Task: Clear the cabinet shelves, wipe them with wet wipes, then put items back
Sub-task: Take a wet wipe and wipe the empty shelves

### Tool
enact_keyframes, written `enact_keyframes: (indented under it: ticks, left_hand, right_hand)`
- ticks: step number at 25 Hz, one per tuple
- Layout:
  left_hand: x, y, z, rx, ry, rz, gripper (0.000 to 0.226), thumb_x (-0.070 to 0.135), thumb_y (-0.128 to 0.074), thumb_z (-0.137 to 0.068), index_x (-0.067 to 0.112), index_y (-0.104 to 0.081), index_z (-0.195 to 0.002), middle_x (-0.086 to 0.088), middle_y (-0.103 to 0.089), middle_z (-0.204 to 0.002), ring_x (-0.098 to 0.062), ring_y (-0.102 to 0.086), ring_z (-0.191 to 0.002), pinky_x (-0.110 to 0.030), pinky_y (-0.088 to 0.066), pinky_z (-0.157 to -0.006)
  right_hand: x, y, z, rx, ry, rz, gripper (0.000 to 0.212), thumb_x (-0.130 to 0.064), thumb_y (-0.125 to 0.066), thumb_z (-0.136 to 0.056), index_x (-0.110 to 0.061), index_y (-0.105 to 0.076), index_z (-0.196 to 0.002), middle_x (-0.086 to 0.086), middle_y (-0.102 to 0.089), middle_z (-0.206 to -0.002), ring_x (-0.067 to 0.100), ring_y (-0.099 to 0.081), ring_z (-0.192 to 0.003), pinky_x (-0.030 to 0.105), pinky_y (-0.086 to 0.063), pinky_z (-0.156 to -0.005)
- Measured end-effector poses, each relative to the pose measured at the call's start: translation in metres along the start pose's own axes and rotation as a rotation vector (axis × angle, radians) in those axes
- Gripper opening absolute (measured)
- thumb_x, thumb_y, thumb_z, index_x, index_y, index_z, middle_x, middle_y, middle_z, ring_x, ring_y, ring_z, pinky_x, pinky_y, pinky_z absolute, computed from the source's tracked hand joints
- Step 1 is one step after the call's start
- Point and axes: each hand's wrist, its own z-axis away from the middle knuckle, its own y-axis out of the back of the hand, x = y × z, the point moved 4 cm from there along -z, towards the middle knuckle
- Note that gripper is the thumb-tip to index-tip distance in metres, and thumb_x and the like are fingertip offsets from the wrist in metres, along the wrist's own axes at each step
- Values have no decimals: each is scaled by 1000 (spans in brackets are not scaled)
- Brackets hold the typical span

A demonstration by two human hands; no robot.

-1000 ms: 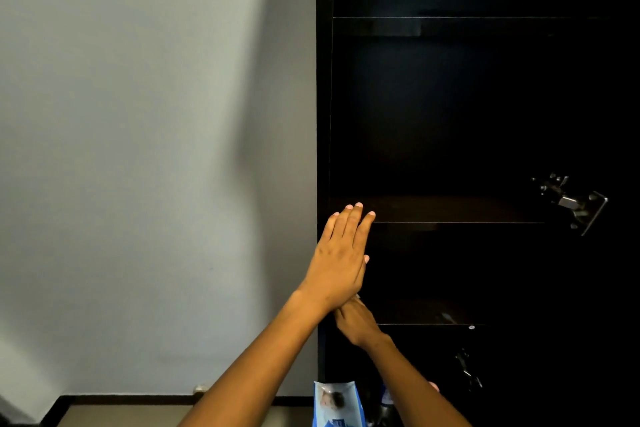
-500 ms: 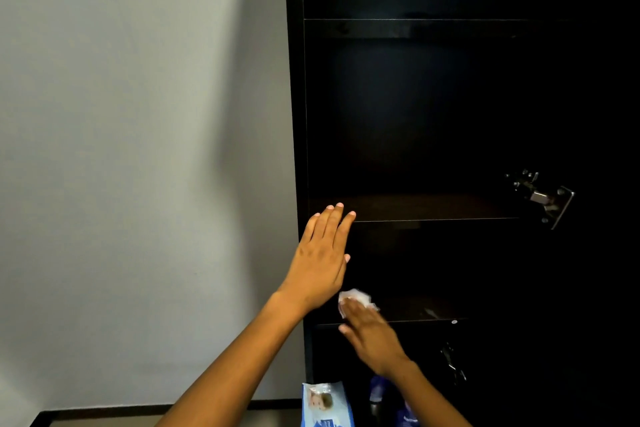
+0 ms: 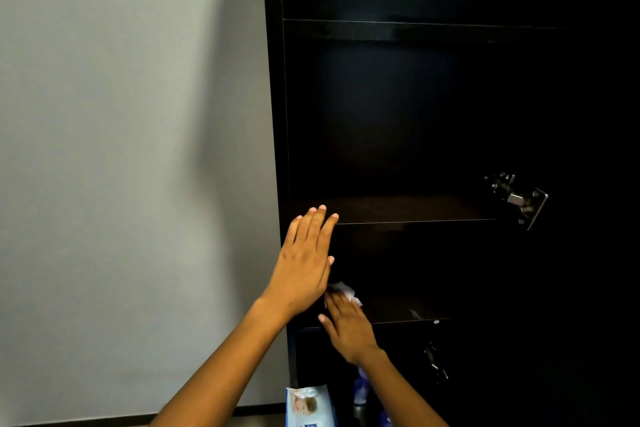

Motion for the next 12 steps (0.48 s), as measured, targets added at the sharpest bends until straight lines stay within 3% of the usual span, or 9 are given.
enact_keyframes:
  ticks: [3, 5, 7, 9, 12]
  left_hand:
    - [0, 0, 1, 9, -8, 4, 63, 29, -37, -83, 8, -25, -141, -16, -36, -145, -28, -33, -136, -40, -18, -117]
    - [0, 0, 1, 18, -12, 11, 63, 28, -38, -84, 8, -24, -142, -16, -35, -146, -28, -32, -136, -39, -14, -117]
    - [0, 0, 0, 17, -10, -2, 63, 29, -37, -84, 9, -23, -142, -15, -35, -146, -28, -32, -137, -39, -15, -118]
    - [0, -1, 0, 17, -10, -2, 63, 29, -38, -84, 9, -23, -142, -15, -35, -146, -27, -31, -137, -38, -14, -118]
    - [0, -4, 0, 20, -9, -5, 63, 29, -38, -83, 8, -24, -141, -16, -36, -145, -28, -29, -136, -40, -11, -114]
  right_hand:
    - [26, 7, -7, -70, -31, 56, 76, -56, 0, -95, -20, -62, -121, -5, -62, -126, 9, -59, -115, 25, -41, -101]
    - [64, 6, -1, -75, -86, 106, 75, -57, -2, -96, -21, -64, -119, -6, -65, -123, 7, -61, -112, 25, -34, -102]
    - [88, 24, 15, 16, -180, 72, 86, -66, 4, -89, -18, -54, -130, -2, -55, -135, 12, -51, -125, 30, -29, -109]
    - [98, 32, 26, 119, -258, 82, 96, -72, 8, -83, -11, -45, -137, 2, -45, -143, 17, -41, -134, 32, -15, -115]
    - [70, 14, 32, 7, -247, 54, 87, -65, -4, -91, -5, -60, -122, 8, -62, -126, 21, -60, -116, 25, -5, -110]
